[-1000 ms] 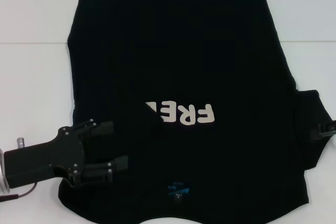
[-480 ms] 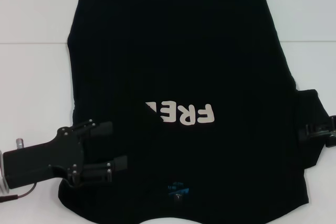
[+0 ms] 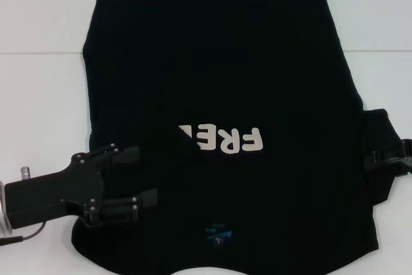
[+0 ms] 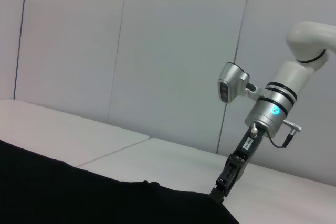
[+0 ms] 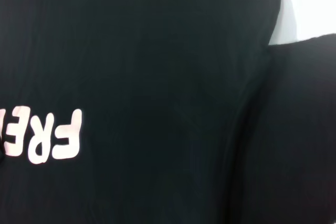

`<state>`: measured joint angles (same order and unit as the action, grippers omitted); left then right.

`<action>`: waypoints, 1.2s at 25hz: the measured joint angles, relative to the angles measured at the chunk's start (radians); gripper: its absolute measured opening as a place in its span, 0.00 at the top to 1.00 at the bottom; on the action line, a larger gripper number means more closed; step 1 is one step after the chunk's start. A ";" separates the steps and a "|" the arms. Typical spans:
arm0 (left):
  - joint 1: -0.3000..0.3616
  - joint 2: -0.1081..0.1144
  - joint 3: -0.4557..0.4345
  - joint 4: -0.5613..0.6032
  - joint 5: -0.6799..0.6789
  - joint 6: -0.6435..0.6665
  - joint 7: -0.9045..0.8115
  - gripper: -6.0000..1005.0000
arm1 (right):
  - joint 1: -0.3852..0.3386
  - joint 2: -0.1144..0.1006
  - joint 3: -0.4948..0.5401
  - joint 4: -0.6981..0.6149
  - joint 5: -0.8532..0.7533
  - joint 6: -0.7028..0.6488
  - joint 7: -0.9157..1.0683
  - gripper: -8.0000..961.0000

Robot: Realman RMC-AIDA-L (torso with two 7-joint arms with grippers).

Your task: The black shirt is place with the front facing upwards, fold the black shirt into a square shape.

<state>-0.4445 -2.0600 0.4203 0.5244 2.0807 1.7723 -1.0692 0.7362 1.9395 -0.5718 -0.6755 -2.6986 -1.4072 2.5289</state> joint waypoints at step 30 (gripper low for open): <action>0.000 0.004 -0.007 -0.001 -0.003 -0.005 0.000 0.08 | 0.006 -0.004 -0.036 -0.012 -0.005 0.023 -0.009 0.99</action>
<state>-0.4448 -2.0557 0.4129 0.5234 2.0781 1.7671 -1.0692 0.7424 1.9353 -0.6075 -0.6876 -2.7038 -1.3839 2.5195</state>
